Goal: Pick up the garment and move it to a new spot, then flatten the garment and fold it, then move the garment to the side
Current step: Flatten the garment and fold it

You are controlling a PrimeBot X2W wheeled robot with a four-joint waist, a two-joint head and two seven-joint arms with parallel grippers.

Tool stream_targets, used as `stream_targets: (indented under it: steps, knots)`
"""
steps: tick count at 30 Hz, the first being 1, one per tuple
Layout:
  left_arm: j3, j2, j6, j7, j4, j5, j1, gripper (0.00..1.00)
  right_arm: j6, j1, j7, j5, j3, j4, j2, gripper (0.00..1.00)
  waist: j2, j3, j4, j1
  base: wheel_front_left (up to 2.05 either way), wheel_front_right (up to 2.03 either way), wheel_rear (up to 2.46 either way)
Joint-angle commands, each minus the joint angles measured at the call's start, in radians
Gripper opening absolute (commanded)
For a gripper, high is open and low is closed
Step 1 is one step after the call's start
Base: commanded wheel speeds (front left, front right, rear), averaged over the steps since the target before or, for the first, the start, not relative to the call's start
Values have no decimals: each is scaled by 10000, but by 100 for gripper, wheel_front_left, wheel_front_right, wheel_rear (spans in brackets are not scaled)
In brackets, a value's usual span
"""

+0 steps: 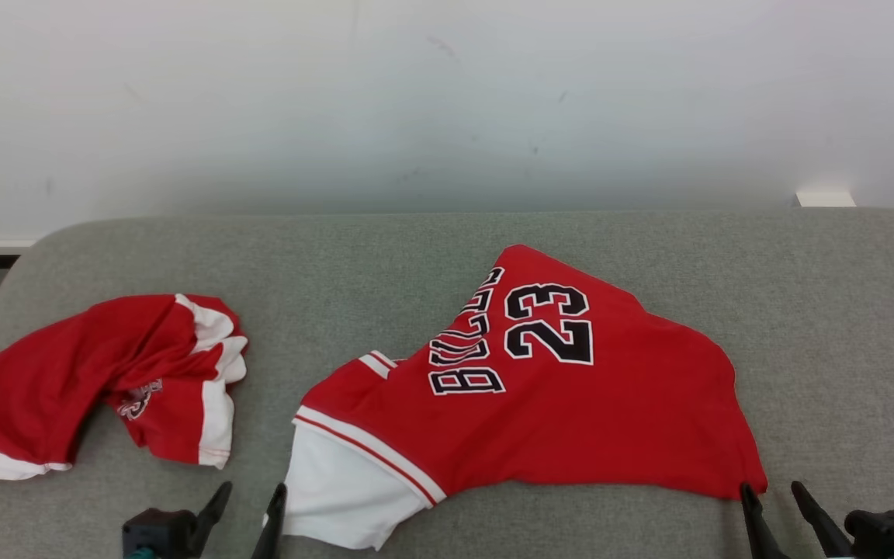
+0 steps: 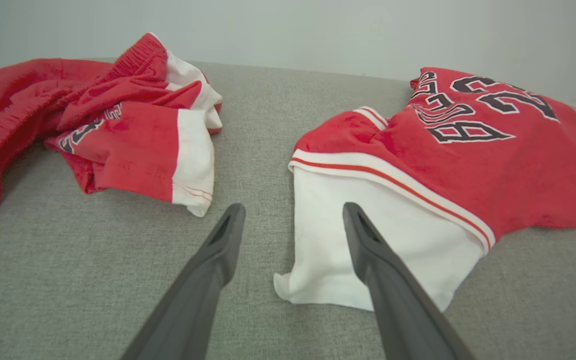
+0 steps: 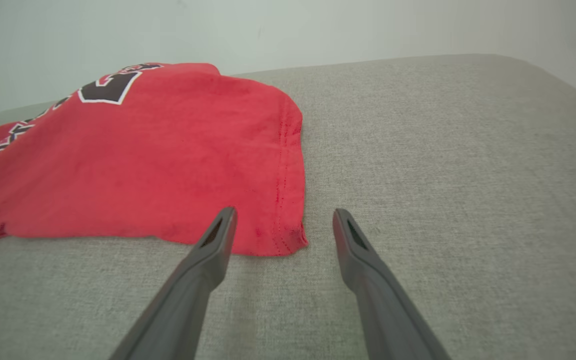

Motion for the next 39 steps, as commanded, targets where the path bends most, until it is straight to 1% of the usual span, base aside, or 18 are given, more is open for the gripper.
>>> stream_targets:
  steps: [1,4,9,12,19,20,21,22,23,24,25,29,32,33,37,38,39]
  knots:
    - [-33,205,-10,280,-24,-143,164,100,-23,-283,61,228,245,366,-82,100,-1,32,57,-1,0,0,0]
    - [-142,348,-38,710,29,-367,217,100,-23,-740,39,542,593,1010,-171,100,-1,73,120,-1,0,0,0]
    - [-628,527,-71,1190,163,-765,159,100,-23,-1328,-44,960,1067,1947,-206,100,-1,270,180,-1,0,0,0]
    - [-885,644,-75,1221,407,-1040,-109,100,-23,-1634,-139,1220,1398,2326,-233,100,-1,469,204,-1,0,0,0]
    - [-1743,899,-67,689,1576,-1657,-990,100,-23,-2206,-370,1665,2232,2939,-135,100,-1,704,91,-1,0,0,0]
    - [-1851,937,-67,600,1736,-1741,-1086,100,-23,-2283,-397,1746,2323,3026,-119,98,-1,719,77,-1,0,0,0]
    - [-1967,979,-66,517,1877,-1804,-1160,85,-23,-2348,-428,1810,2438,3132,-105,64,-1,720,65,-1,0,0,0]
    - [-2058,1007,-66,449,2007,-1928,-1224,65,-23,-2391,-439,1856,2551,3214,-109,38,-1,714,59,-1,0,0,0]
    - [-2169,1046,-68,349,2119,-2022,-1286,37,-23,-2442,-465,1901,2649,3305,-103,16,-1,708,59,-1,0,0,0]
    - [-2263,1067,-68,205,2190,-2163,-1355,7,-23,-2508,-510,1964,2740,3398,-98,0,-1,700,62,-1,0,0,0]
    - [-2373,1048,-69,125,2240,-2327,-1409,0,-23,-2565,-542,2016,2802,3439,-118,0,-1,688,68,-1,0,0,0]
    - [-2704,1223,-68,-267,2405,-2672,-1523,0,-23,-2692,-803,2116,2814,3437,-284,0,-1,584,136,-1,0,0,0]
    - [-2829,1336,-68,-511,2373,-2938,-1541,0,-23,-2707,-917,2089,2641,3120,-319,0,-1,495,176,-1,0,0,0]
    - [-2867,1362,-68,-589,2344,-2968,-1543,0,-23,-2702,-931,2060,2558,2947,-336,0,-1,452,191,-1,0,0,0]
    - [-2953,1479,-69,-907,1968,-3235,-1722,0,-23,-2497,-923,2099,1901,1596,-257,0,-1,352,211,-1,0,0,0]
    - [-2953,1479,-69,-907,1968,-3235,-1722,0,-23,-2497,-923,2099,1901,1596,-257,0,-1,352,211,-1,0,0,0]
    - [-3010,1645,-69,-972,1658,-3311,-1938,0,-23,-2451,-926,1998,1792,1014,-304,0,-1,320,219,-1,0,0,0]
